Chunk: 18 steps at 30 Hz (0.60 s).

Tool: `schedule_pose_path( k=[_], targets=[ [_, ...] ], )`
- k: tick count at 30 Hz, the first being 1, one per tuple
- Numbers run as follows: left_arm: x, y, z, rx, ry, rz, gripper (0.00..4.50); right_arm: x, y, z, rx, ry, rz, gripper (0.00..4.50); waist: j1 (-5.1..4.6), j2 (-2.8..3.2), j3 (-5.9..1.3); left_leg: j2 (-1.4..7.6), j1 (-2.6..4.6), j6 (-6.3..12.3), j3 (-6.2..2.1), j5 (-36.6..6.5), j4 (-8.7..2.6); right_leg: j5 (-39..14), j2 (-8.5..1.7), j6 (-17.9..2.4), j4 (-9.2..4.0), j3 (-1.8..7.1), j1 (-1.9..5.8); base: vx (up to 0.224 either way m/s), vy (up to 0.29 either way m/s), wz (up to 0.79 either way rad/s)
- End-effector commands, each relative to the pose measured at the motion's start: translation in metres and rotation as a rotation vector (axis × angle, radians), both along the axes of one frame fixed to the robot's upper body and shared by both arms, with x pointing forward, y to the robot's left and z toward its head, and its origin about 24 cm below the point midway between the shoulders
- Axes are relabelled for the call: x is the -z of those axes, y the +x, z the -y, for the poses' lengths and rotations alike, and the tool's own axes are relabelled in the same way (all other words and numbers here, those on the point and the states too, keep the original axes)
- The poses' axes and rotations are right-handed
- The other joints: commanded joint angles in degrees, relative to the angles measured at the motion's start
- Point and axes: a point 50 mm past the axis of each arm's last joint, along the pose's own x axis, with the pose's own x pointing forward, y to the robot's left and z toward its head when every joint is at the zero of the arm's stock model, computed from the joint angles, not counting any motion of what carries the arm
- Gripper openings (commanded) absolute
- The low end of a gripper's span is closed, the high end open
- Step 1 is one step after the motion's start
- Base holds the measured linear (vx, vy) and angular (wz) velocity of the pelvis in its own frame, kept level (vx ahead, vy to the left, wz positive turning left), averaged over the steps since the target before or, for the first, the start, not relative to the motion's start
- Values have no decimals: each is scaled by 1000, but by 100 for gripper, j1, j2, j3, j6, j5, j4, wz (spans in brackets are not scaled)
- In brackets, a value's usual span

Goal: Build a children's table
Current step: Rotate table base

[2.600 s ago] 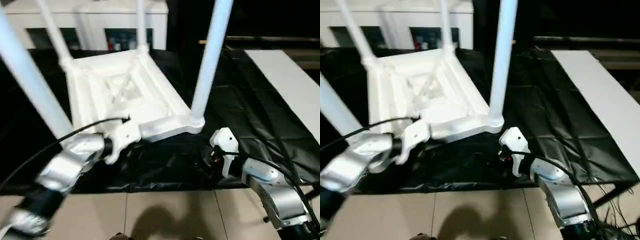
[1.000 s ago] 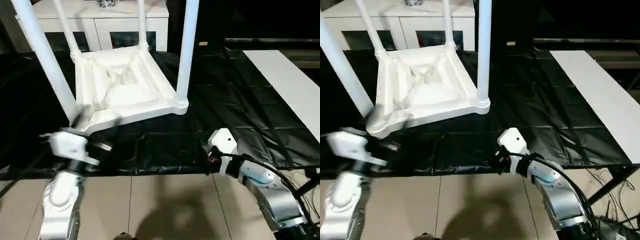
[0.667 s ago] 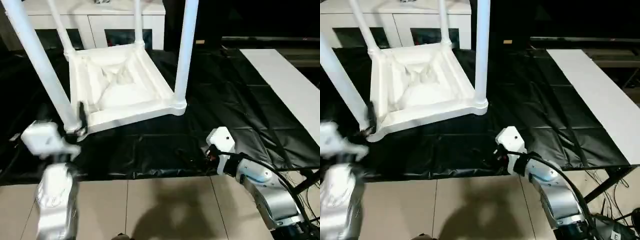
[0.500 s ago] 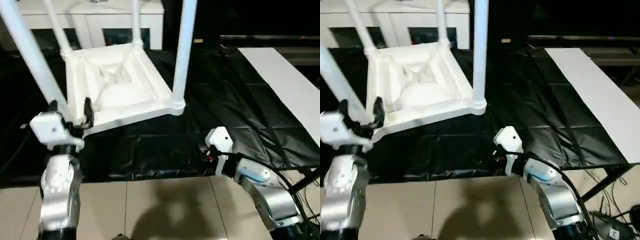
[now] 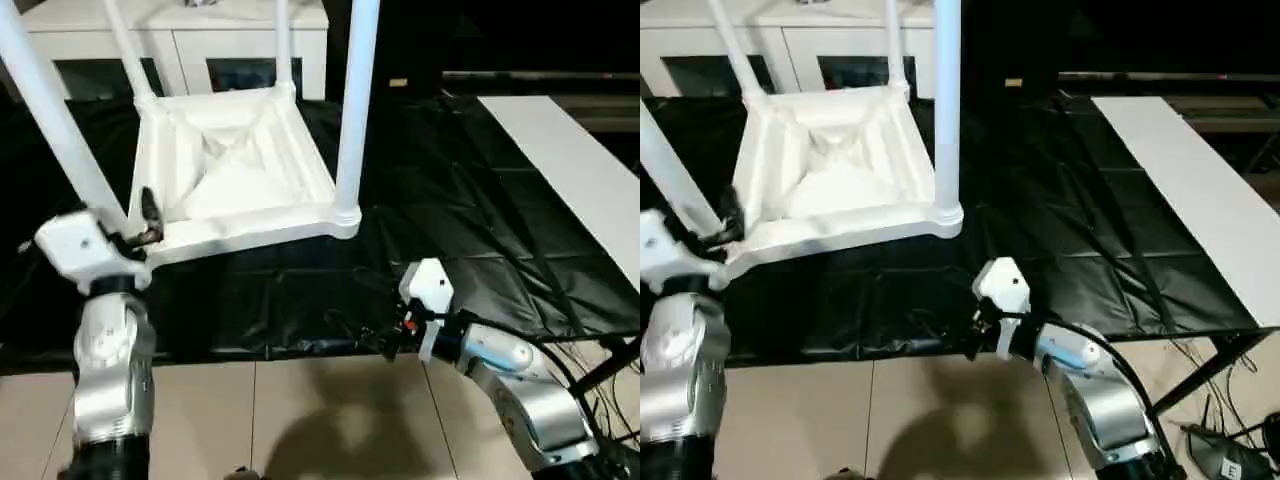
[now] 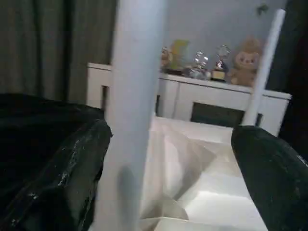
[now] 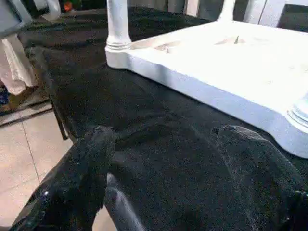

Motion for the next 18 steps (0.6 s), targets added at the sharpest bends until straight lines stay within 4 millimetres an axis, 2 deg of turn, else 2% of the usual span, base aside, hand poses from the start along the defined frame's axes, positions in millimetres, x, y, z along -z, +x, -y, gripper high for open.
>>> schedule_pose_path(
  k=[1, 3, 5, 9, 10, 14, 15, 16, 17, 18],
  targets=[
    [-2, 5, -11, -84, -17, -24, 448, -4, 3, 1, 2, -3, 15, 375, 7, -3, -290, 167, 64, 139, -30, -1545, -439, -926, -310, -851, -525, 260, 207, 0, 0, 0],
    [-2, 10, -15, -94, -32, -34, 448, -5, 4, 0, 1, -3, 17, 375, 10, 1, -291, 159, 70, 133, -35, -1520, -435, -1040, -314, -804, -533, 260, 198, 0, 0, 0],
    [-1, 23, -22, -92, -80, -72, 448, -6, 6, -1, -4, -8, 25, 375, 13, 14, -290, 149, 81, 79, -43, -1546, -441, -1207, -308, -760, -542, 256, 172, 0, 0, 0],
    [1, 35, -24, -69, -89, -121, 448, -7, 8, -3, -6, -7, 31, 375, 15, 44, -306, 143, 93, 44, -50, -1510, -435, -1073, -304, -754, -528, 261, 163, 0, 0, 0],
    [-1, 39, -20, -24, -84, -123, 448, -8, 8, -3, -6, -6, 34, 375, 13, 45, -313, 160, 64, 37, -59, -1382, -445, -783, -313, -821, -504, 258, 190, 0, 0, 0],
    [4, 49, -2, 152, -77, -191, 448, -8, 7, -3, 1, -5, 39, 375, 24, 59, -337, 163, 61, 106, -45, -1150, -422, -221, -311, -1012, -452, 255, 208, 0, 0, 0],
    [4, 49, -2, 153, -76, -192, 448, -8, 7, -3, 1, -5, 39, 375, 30, 57, -340, 164, 71, 112, -43, -1138, -417, -182, -321, -1037, -448, 257, 210, 0, 0, 0],
    [8, 53, 10, 283, -66, -231, 448, -8, 7, -3, 1, -5, 40, 375, 57, 63, -325, 164, 89, 129, -32, -1250, -428, -347, -323, -1060, -466, 259, 193, 0, 0, 0],
    [8, 54, 11, 297, -66, -235, 448, -8, 7, -3, 1, -4, 40, 375, 80, 67, -324, 164, 101, 117, -26, -1285, -429, -461, -334, -1054, -476, 265, 185, 0, 0, 0],
    [13, 55, 20, 409, -61, -282, 448, -8, 7, -3, -1, -5, 42, 375, 123, 73, -311, 178, 120, 79, -21, -1404, -442, -686, -337, -1037, -488, 273, 163, 0, 0, 0]
  ],
)
